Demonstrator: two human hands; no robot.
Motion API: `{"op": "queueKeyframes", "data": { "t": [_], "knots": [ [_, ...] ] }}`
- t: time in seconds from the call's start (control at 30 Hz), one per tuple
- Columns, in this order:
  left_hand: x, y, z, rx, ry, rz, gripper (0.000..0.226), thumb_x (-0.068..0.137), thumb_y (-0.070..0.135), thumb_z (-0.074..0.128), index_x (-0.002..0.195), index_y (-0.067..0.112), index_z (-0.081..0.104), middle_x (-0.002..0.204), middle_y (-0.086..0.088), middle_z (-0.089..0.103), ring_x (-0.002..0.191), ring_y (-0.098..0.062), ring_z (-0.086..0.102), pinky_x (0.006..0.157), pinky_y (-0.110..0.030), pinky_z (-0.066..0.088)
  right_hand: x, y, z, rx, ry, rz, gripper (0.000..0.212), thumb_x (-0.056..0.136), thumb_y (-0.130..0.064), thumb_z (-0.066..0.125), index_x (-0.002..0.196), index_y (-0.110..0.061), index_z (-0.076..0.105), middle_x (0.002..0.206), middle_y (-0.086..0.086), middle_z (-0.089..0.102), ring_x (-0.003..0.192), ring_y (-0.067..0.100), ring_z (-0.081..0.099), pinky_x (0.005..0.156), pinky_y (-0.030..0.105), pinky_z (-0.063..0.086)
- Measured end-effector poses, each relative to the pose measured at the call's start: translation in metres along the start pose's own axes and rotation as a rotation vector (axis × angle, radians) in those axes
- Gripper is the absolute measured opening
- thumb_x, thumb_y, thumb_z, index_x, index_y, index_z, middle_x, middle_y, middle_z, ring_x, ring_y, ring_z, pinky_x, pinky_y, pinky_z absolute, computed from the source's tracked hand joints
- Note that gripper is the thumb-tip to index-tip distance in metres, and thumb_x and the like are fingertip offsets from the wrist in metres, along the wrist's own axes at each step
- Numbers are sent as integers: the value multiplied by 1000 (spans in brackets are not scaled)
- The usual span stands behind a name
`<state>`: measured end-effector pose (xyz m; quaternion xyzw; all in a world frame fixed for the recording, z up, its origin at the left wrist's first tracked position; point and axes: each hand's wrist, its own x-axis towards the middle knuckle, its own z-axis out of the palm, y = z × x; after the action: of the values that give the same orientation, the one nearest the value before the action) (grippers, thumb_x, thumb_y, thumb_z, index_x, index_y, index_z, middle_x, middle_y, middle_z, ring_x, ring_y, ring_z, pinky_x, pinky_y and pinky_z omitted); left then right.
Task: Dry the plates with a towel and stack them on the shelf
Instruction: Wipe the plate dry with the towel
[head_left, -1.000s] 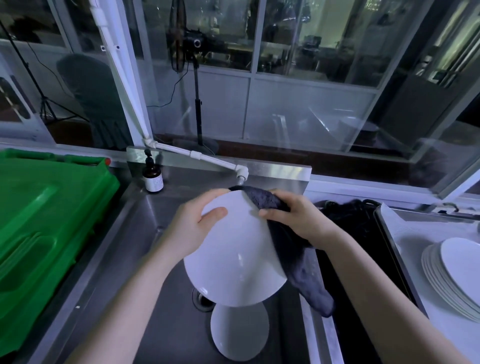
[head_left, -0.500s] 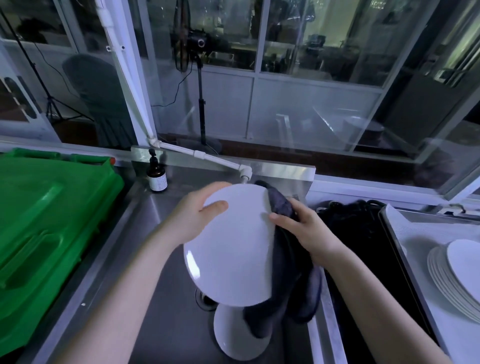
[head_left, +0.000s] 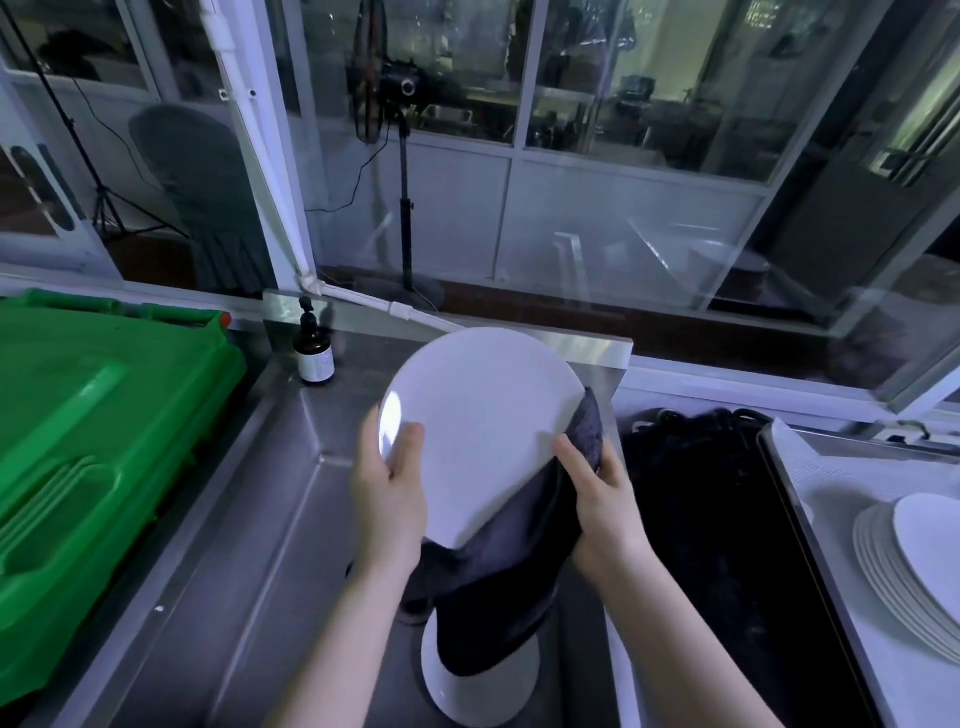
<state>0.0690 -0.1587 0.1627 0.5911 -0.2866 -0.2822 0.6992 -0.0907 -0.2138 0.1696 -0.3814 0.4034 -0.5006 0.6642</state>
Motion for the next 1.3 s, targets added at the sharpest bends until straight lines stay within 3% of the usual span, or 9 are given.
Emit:
{"op": "queueKeyframes", "data": {
  "t": [0.13,0.3,0.4,0.53,0.7,0.83,1.1,1.23,1.3],
  "knots": [
    [33,12,-24,201,-221,85,35,101,24,58,136,28,54,114,27,67,102,16,58,88,-9,44,19,-32,-8,-340,-122,-138,17,90,-17,68,106,-11,66,107,9,73,105,22,67,99,47,50],
    [58,39,-22,613,-702,281,41,92,22,73,111,55,60,103,49,59,104,23,52,85,3,33,34,-62,11,-1017,-513,-289,21,86,-23,74,95,-7,63,86,10,62,83,12,54,83,37,45],
    [53,33,-22,458,-504,237,38,85,22,79,106,51,64,107,34,66,104,12,58,86,-4,41,30,-55,12,-938,-450,-298,11,85,-23,74,94,-24,68,84,-5,68,81,3,58,79,24,46],
    [19,-7,-28,146,-99,17,19,87,34,70,105,38,64,101,20,73,95,-1,67,79,-25,50,20,-30,-2,-496,-98,-232,8,88,-16,71,95,-13,71,89,2,73,83,9,65,74,23,50],
    [-8,-20,-15,-1,26,-187,74,72,72,55,136,35,50,126,27,60,121,-5,53,99,-31,41,5,7,-3,-163,33,-16,15,90,-24,69,104,-27,72,109,3,74,105,23,69,91,40,53],
    [13,-8,-21,46,-75,-86,11,94,43,59,104,46,63,108,21,72,103,1,65,84,-30,49,20,-15,-6,-229,-103,-16,16,91,-19,67,105,-25,71,111,6,73,107,25,68,93,42,53],
    [83,56,-32,496,-532,174,7,98,37,61,105,35,61,97,17,72,89,-4,68,78,-28,53,46,-62,6,-590,-289,-229,19,89,-21,70,107,-26,68,107,-7,74,104,13,68,87,25,55],
    [86,71,-31,470,-665,97,10,96,42,63,97,49,57,96,40,66,91,20,60,84,-8,48,47,-64,8,-539,-315,-226,18,90,-18,69,107,-22,69,108,1,74,103,16,68,90,30,55],
    [78,63,-30,286,-609,4,30,90,44,63,119,39,58,117,22,69,113,1,64,99,-30,51,45,-63,8,-419,-262,-234,15,91,-14,67,104,-19,71,107,6,74,100,19,69,89,32,56]
  ]
}}
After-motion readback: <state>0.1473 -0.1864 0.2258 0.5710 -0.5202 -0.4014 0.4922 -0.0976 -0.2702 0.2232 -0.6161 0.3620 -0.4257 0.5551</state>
